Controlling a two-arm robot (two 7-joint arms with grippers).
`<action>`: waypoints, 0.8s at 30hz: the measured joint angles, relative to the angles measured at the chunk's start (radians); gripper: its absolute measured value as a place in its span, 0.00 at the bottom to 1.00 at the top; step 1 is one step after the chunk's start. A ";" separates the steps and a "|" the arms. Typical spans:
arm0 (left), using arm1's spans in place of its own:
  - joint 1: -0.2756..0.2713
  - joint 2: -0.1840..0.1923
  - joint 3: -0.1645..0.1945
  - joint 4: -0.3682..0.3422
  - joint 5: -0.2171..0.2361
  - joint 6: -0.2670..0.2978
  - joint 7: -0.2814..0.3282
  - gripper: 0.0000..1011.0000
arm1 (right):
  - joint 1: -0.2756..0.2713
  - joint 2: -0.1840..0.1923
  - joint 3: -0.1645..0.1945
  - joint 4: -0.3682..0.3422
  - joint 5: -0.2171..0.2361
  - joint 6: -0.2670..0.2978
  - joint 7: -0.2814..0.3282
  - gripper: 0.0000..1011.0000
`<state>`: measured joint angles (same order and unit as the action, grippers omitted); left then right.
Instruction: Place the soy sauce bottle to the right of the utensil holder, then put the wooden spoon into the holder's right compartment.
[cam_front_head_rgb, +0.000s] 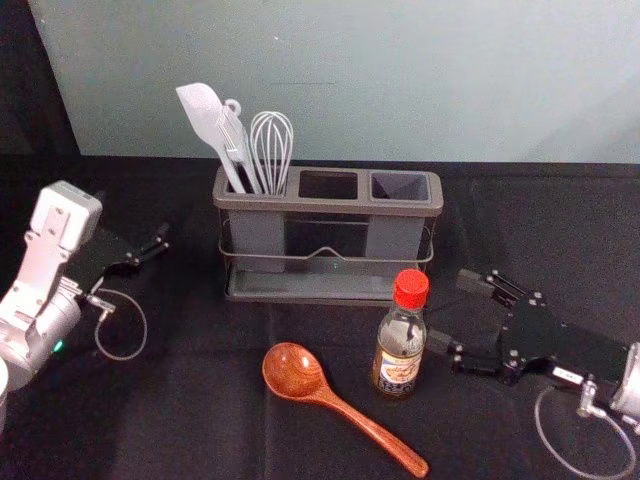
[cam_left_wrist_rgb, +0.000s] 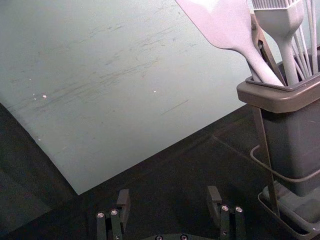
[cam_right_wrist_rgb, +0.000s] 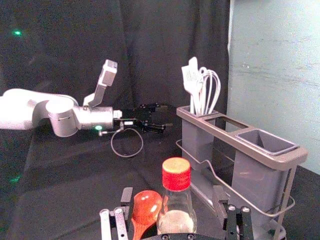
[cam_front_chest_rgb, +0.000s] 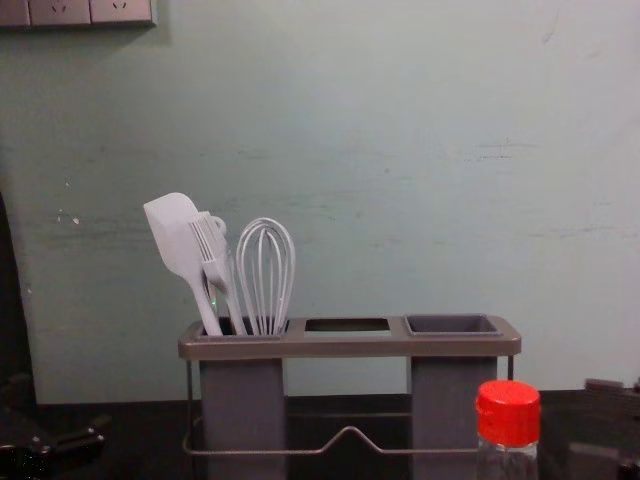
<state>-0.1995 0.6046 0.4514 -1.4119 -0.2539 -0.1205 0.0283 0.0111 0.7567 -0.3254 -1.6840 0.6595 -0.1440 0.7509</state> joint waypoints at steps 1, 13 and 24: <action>0.000 0.000 0.000 0.000 0.000 0.000 0.000 0.99 | 0.012 -0.006 -0.008 0.004 -0.004 0.005 -0.003 0.99; 0.000 0.000 0.000 0.000 0.000 0.000 0.000 0.99 | 0.086 -0.045 -0.060 0.029 -0.032 0.038 -0.020 0.99; 0.000 0.000 0.000 0.000 0.000 0.000 0.000 0.99 | 0.151 -0.081 -0.101 0.066 -0.048 0.068 -0.033 0.99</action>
<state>-0.1995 0.6047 0.4514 -1.4120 -0.2539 -0.1205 0.0283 0.1622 0.6754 -0.4265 -1.6180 0.6119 -0.0756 0.7184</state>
